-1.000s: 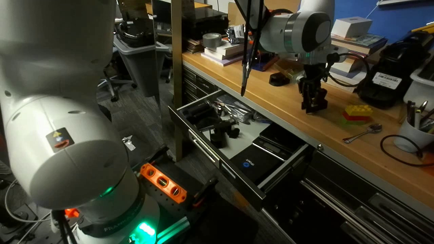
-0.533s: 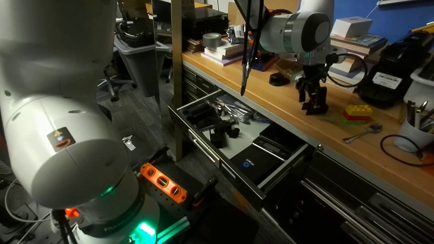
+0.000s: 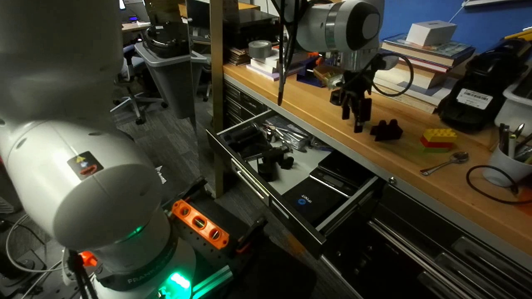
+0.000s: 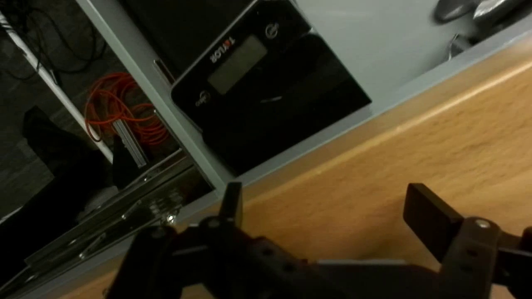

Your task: Open the top central drawer then remove the three black objects and put them on the table

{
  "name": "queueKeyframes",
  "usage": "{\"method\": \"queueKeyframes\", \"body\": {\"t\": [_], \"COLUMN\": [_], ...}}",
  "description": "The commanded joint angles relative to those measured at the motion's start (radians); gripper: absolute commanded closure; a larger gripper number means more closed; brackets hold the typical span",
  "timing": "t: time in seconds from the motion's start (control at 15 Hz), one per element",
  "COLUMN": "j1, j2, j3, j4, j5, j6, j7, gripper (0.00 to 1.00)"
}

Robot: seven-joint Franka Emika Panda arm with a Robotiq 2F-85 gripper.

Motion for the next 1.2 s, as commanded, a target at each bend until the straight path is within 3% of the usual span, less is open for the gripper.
{"method": "queueKeyframes", "body": {"t": [0.0,0.33,0.6,1.13], "j1": [0.033,0.042,0.040,0.041], "j2": [-0.168,-0.256,-0.249,-0.130], "j3": [0.044,0.132,0.160,0.153], "j4": [-0.182,-0.370,-0.467,-0.522], "j5": [0.043,0.140,0.187,0.252], "j6": [-0.003,0.089,0.232,0.450], "j7": [0.066,0.077,0.127,0.187], "gripper": [0.00,0.00,0.00,0.00]}}
